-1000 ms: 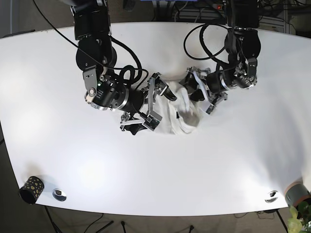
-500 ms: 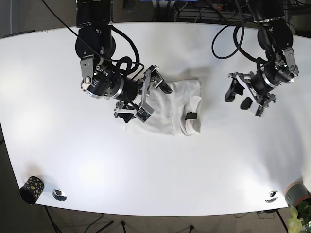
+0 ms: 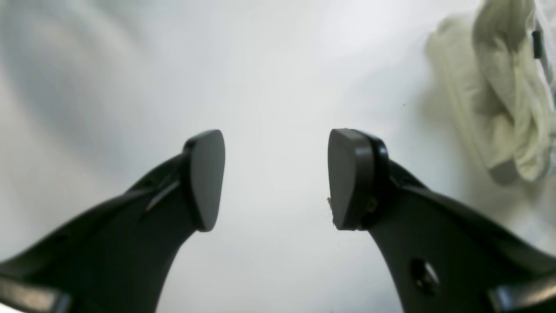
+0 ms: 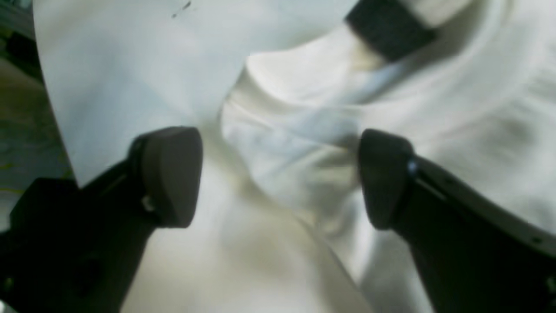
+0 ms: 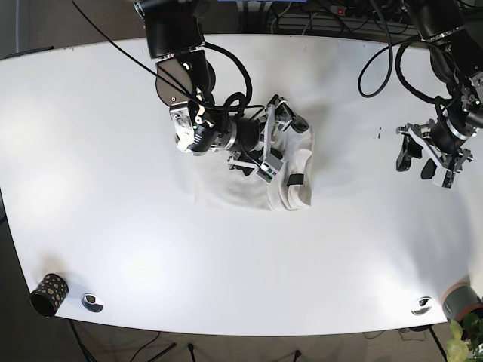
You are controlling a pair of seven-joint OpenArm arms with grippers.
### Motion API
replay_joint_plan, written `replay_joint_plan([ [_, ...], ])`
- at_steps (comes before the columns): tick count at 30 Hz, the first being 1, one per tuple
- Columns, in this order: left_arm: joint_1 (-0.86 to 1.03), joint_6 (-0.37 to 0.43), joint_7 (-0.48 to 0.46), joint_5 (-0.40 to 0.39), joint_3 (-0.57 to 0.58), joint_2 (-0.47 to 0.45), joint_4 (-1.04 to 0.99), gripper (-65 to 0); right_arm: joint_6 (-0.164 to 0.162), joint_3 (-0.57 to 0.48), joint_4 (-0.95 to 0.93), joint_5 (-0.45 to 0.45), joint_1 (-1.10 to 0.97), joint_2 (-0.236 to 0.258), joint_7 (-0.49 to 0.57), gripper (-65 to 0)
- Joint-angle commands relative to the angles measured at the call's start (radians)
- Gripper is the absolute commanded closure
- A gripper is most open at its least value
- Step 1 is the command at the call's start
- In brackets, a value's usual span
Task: Fold the T-shirt properly
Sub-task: 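Grasp the folded white bundle's sides with both grippers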
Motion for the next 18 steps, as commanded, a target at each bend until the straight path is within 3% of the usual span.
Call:
replay_joint_plan([
  [1,-0.030,-0.002,-0.026,-0.023,0.034,-0.015,0.023,-35.1,0.001,-0.003,-0.037,0.011,0.043,-0.004,0.037,-40.3],
  [4,-0.034,-0.002,-0.027,-0.023,0.106,-0.012,0.033,-35.1,0.001,0.011,-0.011,0.023,0.056,0.017,0.037,-27.0],
  [8,-0.071,-0.002,-0.027,-0.023,0.222,0.007,0.050,-35.1,0.001,0.075,0.092,0.023,0.056,0.053,0.037,-18.1],
  [18,-0.130,-0.002,-0.026,-0.022,0.388,0.089,0.047,-35.1,0.001,0.267,0.055,0.021,0.158,0.205,0.037,-14.6],
])
